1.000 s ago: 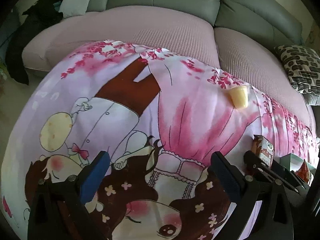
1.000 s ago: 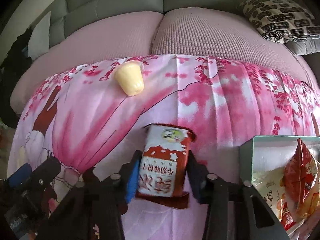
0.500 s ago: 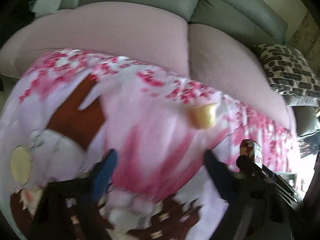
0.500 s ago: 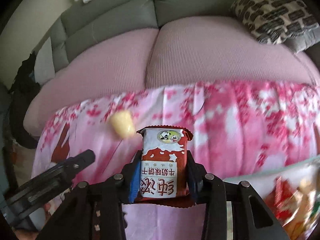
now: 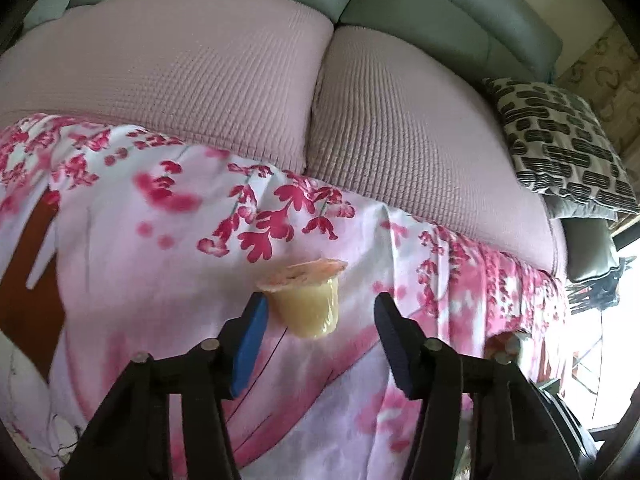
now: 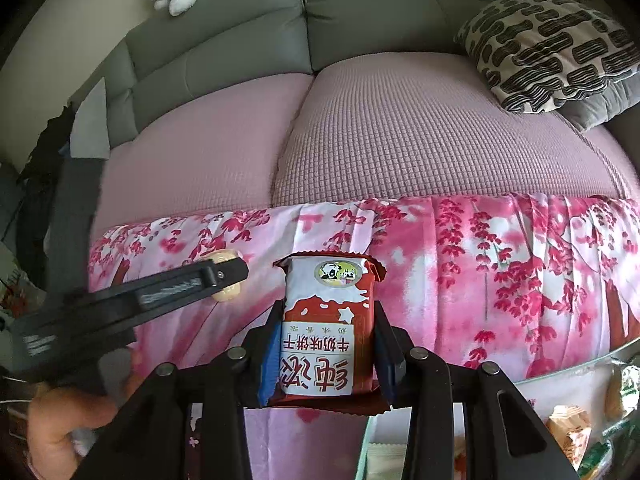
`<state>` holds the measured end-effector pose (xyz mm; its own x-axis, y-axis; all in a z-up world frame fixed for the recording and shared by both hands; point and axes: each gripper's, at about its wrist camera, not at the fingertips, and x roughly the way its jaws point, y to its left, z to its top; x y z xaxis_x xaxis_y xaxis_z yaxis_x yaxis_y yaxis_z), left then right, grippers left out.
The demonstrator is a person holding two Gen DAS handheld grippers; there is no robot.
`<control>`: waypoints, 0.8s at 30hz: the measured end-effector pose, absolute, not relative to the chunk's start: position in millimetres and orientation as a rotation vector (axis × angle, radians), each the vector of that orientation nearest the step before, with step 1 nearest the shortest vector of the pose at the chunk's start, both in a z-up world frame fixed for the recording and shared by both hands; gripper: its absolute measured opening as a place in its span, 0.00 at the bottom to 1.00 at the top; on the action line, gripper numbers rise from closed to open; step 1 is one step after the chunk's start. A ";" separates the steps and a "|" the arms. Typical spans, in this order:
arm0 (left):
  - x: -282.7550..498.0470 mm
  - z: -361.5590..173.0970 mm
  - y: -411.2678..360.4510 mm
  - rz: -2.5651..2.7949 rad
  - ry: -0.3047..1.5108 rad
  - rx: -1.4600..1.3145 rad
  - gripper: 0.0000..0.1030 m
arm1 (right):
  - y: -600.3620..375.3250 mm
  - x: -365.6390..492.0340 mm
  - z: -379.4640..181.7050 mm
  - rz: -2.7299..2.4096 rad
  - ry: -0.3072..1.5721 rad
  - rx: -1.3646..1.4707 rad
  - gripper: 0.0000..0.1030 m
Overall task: Organize snacks
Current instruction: 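Grasp the red milk-biscuit box with the right tool while the left tool grasps the yellow jelly cup, then carry the red box and jelly cup over the tray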
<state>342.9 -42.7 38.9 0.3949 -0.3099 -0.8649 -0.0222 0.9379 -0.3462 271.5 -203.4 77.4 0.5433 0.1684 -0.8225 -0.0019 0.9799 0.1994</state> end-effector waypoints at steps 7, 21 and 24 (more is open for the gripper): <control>344.9 30.3 -45.5 -0.161 1.129 -0.326 0.34 | -209.7 260.5 85.0 0.108 0.973 0.209 0.40; 234.7 92.7 -42.1 -0.193 1.025 -0.354 0.34 | -240.2 157.2 162.0 0.074 0.913 0.264 0.40; 205.4 110.5 -50.7 -0.210 0.998 -0.322 0.34 | -250.6 132.2 175.1 0.043 0.898 0.255 0.40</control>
